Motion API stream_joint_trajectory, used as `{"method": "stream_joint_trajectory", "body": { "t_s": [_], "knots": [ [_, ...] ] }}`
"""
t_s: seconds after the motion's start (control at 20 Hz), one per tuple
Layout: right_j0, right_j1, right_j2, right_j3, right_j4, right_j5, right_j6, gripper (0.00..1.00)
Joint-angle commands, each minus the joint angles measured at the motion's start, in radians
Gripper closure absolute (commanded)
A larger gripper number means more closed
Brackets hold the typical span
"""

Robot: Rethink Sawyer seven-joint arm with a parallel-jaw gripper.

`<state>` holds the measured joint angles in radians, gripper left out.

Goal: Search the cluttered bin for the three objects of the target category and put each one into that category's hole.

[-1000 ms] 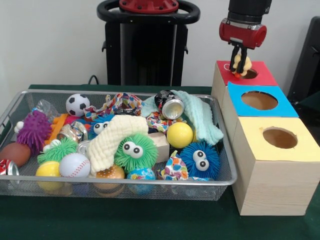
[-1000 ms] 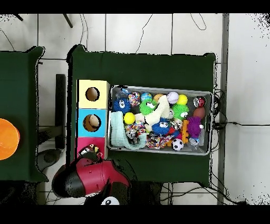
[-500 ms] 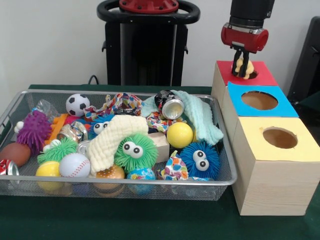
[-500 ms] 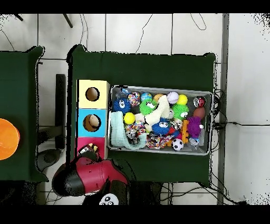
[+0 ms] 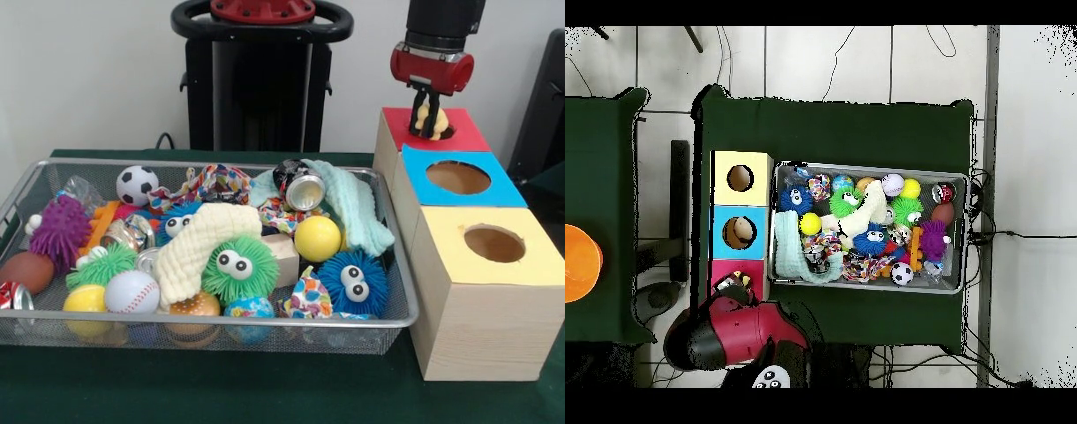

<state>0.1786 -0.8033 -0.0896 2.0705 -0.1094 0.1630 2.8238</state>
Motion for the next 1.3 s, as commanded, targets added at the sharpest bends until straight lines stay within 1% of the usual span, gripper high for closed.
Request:
{"method": "stream_joint_trajectory", "body": {
  "t_s": [0.05,0.15,0.2,0.8,0.9,1.1,1.3],
  "knots": [
    [-0.019,0.035,0.013,-0.066,0.054,-0.067,0.104,1.0],
    [-0.02,0.034,0.013,-0.069,0.053,-0.062,0.1,1.0],
    [-0.024,0.033,0.016,-0.069,0.052,-0.059,0.097,0.0],
    [-0.047,0.023,0.026,-0.064,0.055,-0.045,0.076,0.0],
    [-0.043,0.021,0.015,-0.067,0.055,-0.04,0.077,0.0],
    [-0.054,0.01,0.018,-0.064,0.052,-0.032,0.07,0.0],
    [-0.049,0.011,0.015,-0.064,0.047,-0.036,0.068,0.0]
  ]
}}
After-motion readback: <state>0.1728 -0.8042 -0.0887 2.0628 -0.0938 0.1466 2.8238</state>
